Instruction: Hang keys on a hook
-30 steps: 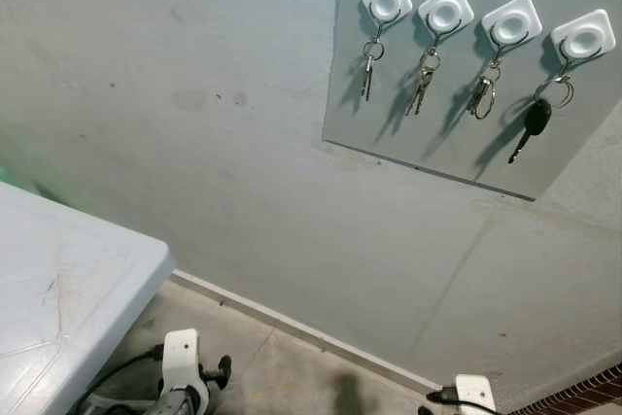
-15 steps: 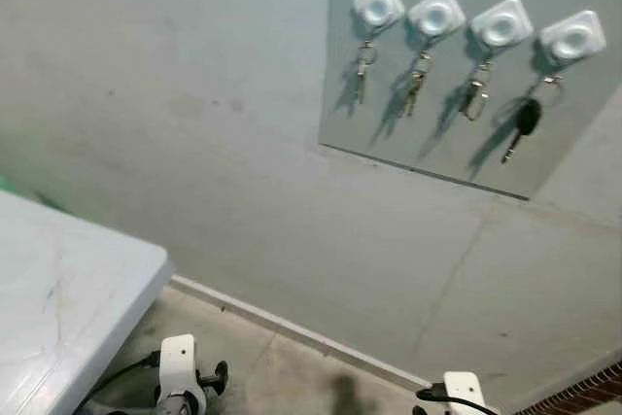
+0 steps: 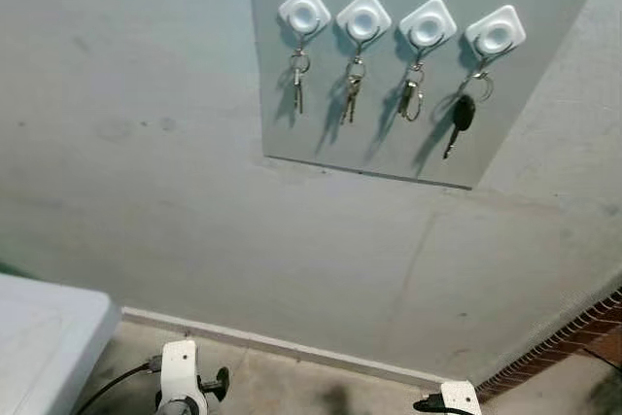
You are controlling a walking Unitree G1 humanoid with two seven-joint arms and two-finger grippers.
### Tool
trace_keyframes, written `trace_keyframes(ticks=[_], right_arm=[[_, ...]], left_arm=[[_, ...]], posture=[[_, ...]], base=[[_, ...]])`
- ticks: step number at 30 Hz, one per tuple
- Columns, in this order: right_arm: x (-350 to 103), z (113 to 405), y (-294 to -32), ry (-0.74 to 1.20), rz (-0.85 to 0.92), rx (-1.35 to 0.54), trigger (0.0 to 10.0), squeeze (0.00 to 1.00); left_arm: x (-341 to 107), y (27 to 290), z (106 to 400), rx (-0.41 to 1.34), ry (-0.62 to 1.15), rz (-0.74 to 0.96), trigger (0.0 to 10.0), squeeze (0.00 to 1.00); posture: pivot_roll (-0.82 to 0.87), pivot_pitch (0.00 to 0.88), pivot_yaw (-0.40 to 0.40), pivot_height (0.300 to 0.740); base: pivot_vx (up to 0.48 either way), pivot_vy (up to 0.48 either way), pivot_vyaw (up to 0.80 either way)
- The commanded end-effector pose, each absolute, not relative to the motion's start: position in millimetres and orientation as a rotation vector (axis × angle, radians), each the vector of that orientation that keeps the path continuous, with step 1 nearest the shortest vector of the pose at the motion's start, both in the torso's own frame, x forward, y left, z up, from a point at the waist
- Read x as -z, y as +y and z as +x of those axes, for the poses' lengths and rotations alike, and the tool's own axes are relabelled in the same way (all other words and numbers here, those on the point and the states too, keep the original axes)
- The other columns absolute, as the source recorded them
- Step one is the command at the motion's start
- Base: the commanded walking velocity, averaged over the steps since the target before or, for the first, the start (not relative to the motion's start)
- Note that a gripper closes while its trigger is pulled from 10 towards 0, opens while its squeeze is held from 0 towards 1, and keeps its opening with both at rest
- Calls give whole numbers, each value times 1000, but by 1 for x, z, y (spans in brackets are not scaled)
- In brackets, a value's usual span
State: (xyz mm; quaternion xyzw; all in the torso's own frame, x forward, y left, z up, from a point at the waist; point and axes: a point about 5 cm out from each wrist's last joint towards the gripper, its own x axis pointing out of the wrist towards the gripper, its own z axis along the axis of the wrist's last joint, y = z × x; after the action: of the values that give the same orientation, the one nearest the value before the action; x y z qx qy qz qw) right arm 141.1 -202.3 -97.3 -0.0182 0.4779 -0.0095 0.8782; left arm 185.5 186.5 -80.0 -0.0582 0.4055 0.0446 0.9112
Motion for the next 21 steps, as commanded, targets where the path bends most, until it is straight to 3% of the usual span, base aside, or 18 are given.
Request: trace_keyframes(ticks=[1, 21], right_arm=[[97, 142, -203, 997, -40, 28, 10000, 0], [97, 143, -199, 996, -45, 11, 10000, 0]], left_arm=[[81, 187, 184, -90, 848, -117, 10000, 0], [78, 188, 189, -37, 839, -82, 10000, 0]], posture=[[-46, 0, 29, 732], [-54, 0, 52, 732]], base=[[0, 0, -756], [0, 0, -754]])
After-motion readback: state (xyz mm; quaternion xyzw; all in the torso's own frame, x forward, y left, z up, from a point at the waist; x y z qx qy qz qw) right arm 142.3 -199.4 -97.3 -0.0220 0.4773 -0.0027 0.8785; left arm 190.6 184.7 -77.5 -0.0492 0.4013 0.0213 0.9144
